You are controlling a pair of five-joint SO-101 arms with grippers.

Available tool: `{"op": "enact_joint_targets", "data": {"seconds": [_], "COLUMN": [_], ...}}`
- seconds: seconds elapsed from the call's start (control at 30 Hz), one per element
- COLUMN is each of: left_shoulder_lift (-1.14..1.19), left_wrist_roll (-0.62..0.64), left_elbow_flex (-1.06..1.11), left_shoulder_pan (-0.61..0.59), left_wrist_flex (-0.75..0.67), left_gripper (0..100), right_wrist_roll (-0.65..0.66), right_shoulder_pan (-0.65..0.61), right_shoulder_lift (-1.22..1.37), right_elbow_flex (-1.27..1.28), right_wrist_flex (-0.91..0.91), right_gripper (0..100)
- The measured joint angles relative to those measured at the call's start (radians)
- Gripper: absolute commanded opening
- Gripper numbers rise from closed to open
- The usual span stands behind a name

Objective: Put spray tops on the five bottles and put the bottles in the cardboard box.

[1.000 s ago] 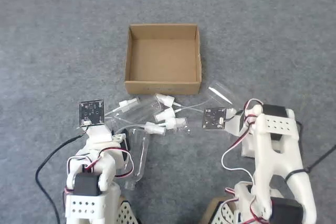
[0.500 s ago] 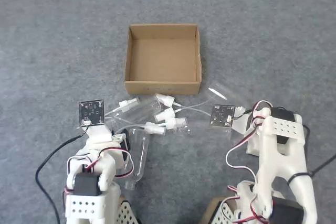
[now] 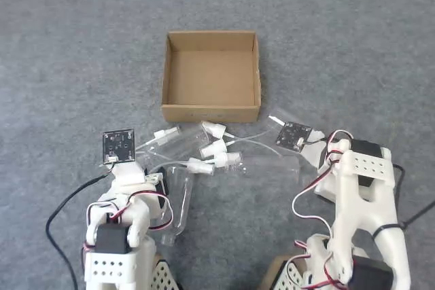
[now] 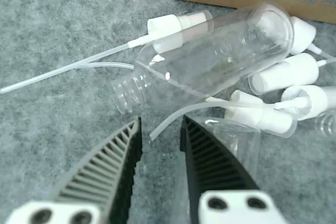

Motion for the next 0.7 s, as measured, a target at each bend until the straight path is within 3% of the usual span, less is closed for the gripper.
{"op": "enact_joint_targets", "data": {"seconds": [0.7], "left_shoulder_lift": [0.000], "left_wrist_roll": [0.000], "left_elbow_flex": [0.000], "left_shoulder_pan": [0.000], "left_wrist_flex": [0.000], "left_gripper": [11], "right_wrist_roll": [-0.408], "right_shoulder_pan": [0.000], "right_shoulder_lift": [0.000], "right_elbow_flex": [0.000], "right_wrist_flex": [0.000], "right_gripper": [15.8]}}
